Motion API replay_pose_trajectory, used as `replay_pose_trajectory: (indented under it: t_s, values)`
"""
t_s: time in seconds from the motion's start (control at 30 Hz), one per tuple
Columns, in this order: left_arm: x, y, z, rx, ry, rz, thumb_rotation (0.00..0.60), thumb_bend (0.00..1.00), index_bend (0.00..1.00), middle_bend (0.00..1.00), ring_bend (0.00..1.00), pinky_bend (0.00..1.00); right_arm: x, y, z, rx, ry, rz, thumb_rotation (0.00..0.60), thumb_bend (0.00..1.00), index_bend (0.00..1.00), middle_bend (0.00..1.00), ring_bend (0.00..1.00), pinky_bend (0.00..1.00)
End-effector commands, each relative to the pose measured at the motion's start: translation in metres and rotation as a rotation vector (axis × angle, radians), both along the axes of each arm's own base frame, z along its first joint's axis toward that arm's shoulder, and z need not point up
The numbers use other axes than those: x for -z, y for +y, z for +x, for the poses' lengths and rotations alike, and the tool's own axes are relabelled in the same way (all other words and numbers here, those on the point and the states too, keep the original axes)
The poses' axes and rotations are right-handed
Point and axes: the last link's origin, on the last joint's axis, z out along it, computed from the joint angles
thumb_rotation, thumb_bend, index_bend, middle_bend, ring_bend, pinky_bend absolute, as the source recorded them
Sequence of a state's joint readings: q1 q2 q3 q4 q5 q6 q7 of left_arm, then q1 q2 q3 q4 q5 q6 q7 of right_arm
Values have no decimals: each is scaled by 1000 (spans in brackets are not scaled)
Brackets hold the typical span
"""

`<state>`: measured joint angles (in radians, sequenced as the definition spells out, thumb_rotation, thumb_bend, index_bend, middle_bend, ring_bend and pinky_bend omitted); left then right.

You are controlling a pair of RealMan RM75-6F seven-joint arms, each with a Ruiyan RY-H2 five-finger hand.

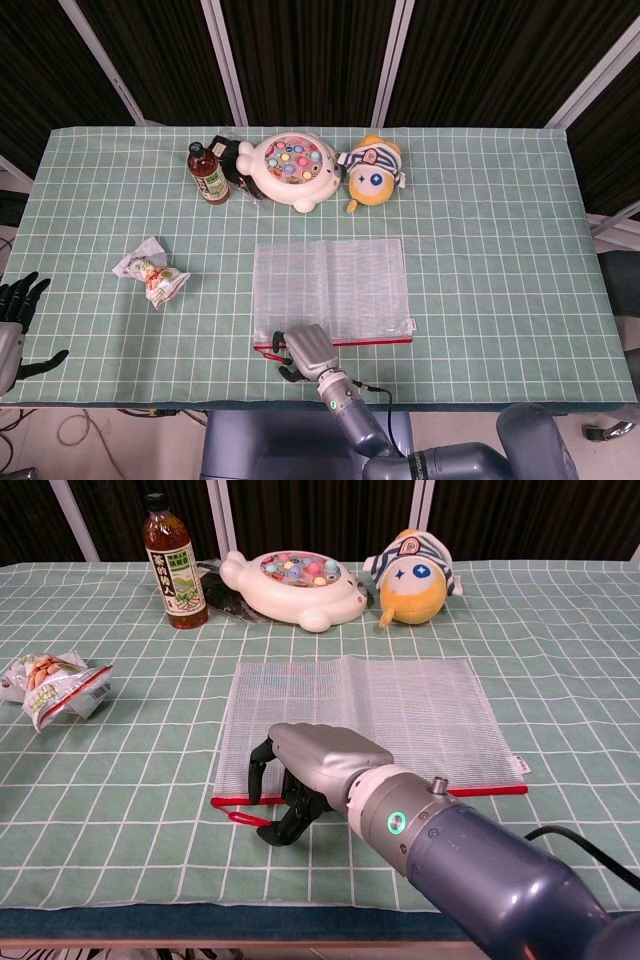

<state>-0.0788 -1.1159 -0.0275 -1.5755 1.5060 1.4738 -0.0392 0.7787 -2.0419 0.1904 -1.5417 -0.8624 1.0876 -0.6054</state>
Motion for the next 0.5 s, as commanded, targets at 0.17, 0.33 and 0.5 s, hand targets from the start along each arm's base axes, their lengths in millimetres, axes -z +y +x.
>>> replay_pose_trajectory:
  t_s: [0.17, 0.33, 0.5]
  values:
    - [0, 0, 0, 4, -3, 3, 600, 23, 0, 0, 0, 0, 6, 2, -1, 10, 4, 4, 600, 398, 481, 1000, 1000, 977]
    - [0, 0, 0, 5, -5, 4, 600, 22, 0, 0, 0, 0, 9, 1, 0, 20, -2, -7, 600, 411, 481, 1000, 1000, 977]
    - [-1, 1, 0, 7, -7, 5, 600, 22, 0, 0, 0, 0, 14, 2, -1, 28, 9, -4, 600, 413, 482, 1000, 1000, 977]
